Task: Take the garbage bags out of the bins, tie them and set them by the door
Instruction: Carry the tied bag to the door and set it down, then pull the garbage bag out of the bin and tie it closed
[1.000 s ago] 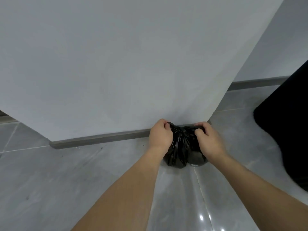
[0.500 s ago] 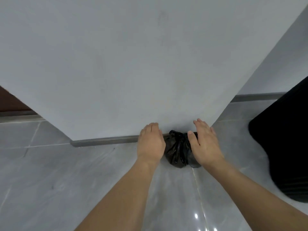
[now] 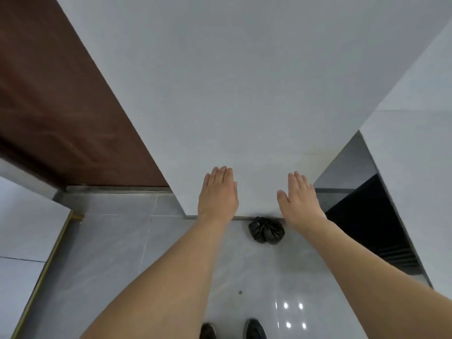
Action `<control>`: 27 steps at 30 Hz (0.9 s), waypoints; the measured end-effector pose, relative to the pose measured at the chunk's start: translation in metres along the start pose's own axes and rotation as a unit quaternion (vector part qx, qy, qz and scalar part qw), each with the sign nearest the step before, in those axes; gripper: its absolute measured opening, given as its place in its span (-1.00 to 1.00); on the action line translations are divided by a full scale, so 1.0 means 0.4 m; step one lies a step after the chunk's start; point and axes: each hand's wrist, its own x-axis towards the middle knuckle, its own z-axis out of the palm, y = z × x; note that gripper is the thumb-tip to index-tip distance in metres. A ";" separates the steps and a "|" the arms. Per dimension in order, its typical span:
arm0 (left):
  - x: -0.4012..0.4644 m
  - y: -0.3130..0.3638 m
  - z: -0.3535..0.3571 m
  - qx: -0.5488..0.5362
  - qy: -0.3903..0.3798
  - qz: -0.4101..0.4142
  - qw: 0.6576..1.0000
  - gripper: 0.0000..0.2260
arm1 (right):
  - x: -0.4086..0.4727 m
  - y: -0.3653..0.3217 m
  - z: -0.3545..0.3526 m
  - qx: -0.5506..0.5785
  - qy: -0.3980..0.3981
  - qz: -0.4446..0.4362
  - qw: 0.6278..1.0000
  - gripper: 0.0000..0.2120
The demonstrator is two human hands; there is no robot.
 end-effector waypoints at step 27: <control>-0.494 -0.293 -0.708 0.097 0.171 -0.258 0.946 -0.55 | -0.304 -0.690 -0.138 -0.127 -0.041 -0.315 0.940 -0.40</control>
